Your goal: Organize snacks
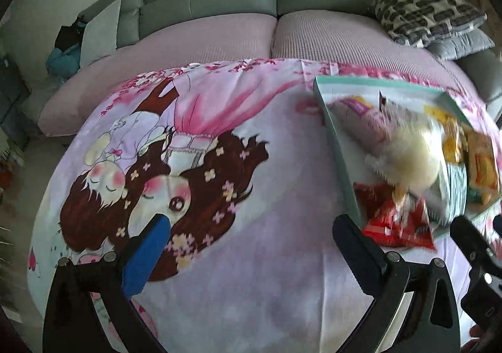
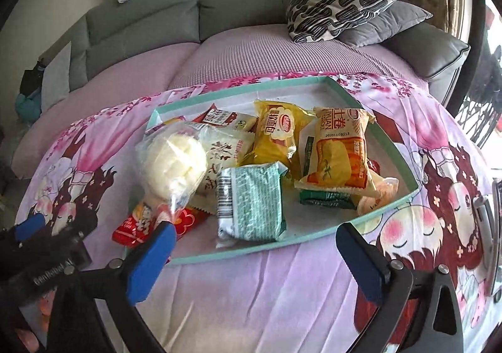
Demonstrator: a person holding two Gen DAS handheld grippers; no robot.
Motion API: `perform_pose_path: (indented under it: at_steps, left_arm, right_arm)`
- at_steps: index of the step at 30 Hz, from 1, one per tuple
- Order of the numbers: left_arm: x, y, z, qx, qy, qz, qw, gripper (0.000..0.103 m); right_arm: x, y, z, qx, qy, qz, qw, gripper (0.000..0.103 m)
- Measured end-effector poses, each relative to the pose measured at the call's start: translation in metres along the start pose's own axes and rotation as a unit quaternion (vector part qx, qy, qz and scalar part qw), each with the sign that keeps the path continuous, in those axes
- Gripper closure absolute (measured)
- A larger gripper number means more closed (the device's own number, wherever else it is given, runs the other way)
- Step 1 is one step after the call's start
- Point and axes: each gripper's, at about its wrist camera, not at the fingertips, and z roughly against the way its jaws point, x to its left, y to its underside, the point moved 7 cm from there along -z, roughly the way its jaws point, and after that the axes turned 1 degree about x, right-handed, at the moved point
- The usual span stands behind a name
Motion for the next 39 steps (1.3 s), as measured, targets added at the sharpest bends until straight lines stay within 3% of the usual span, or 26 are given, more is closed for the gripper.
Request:
perform_pose_path:
  at_steps: [13,39]
  left_arm:
    - [0.018,0.033,0.000,0.020,-0.026,0.001,0.9995,0.000]
    - [0.025,0.027,-0.011,0.028,-0.027,0.007,0.9992,0.000]
  right_arm:
    - [0.006,0.035,0.007,0.019,0.006,0.011,1.000,0.000]
    - [0.005,0.028,-0.001,0.018,0.012,0.019,1.000,0.000]
